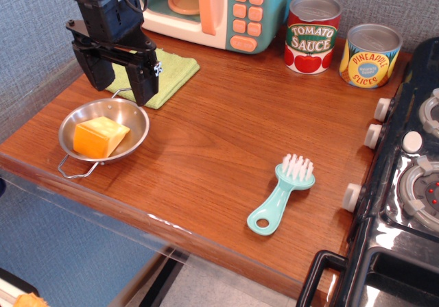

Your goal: Move the cloth to the right in front of the cans

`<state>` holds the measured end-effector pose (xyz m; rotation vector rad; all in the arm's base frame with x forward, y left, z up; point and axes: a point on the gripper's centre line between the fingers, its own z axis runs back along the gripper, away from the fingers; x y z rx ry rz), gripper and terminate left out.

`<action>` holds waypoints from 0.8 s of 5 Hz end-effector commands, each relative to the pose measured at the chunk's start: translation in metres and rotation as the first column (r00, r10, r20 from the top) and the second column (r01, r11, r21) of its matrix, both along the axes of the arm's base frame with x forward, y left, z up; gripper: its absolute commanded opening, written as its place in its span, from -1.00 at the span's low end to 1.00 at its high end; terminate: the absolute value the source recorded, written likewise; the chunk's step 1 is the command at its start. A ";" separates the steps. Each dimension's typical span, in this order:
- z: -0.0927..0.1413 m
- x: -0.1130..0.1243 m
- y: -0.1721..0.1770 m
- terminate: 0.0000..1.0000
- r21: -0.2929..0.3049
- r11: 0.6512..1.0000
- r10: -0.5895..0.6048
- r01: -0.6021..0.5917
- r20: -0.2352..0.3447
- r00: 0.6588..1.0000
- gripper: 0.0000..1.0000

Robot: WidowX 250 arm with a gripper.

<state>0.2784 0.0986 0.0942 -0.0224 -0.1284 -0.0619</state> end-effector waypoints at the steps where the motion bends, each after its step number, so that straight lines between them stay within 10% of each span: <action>1: 0.000 0.000 0.000 -1.00 0.000 1.000 0.000 0.000 0.000 1.000 1.00; 4: 0.013 0.082 0.056 -1.00 0.055 0.983 0.175 -0.177 0.030 0.984 1.00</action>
